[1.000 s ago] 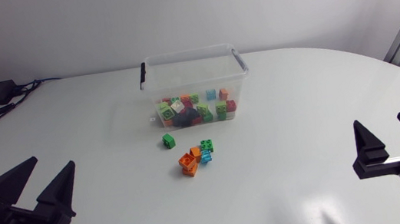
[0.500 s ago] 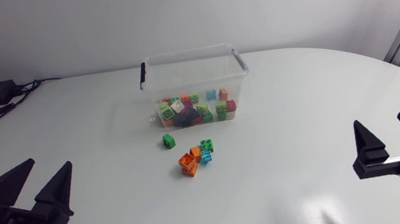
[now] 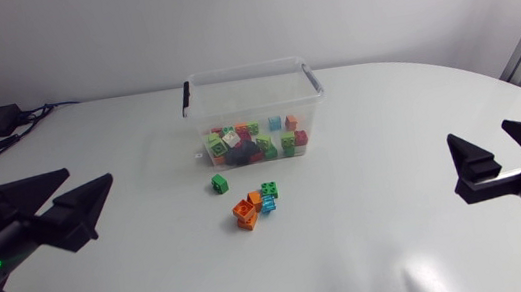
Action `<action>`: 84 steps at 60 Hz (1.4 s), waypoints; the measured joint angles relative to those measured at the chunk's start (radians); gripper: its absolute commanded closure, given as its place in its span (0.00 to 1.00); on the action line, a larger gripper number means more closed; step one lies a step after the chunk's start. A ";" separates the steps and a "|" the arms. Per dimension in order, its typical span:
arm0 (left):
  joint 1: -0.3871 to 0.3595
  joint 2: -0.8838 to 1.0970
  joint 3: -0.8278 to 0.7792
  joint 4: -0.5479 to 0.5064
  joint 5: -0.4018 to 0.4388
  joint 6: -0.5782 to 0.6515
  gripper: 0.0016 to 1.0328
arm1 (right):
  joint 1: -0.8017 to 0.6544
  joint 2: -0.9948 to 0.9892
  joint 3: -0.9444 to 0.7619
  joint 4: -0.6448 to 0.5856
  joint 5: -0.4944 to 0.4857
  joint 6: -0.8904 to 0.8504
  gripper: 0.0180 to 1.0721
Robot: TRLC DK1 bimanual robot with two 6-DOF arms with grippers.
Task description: Place the duplo bricks in the container
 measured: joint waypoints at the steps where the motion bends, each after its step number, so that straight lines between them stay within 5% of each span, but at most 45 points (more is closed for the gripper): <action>1: -0.005 0.030 0.016 -0.003 0.000 0.005 0.07 | 0.001 0.018 0.010 0.000 -0.004 0.000 0.04; 19: -0.145 0.580 0.270 -0.113 -0.068 0.079 0.07 | 0.033 0.387 0.200 -0.103 -0.060 0.000 0.04; 38: -0.186 0.974 0.456 -0.148 -0.075 0.311 0.10 | 0.046 0.516 0.259 -0.209 -0.147 -0.103 0.05; 49: -0.215 1.116 0.554 -0.195 -0.076 0.425 0.10 | 0.100 0.620 0.342 -0.325 -0.116 -0.266 0.05; 60: -0.225 1.240 0.649 -0.195 -0.068 0.470 0.10 | 0.169 0.634 0.336 -0.305 -0.107 -0.398 0.05; 84: -0.230 1.388 0.741 -0.124 0.008 0.476 0.20 | 0.319 0.736 0.336 -0.297 -0.150 -0.421 0.07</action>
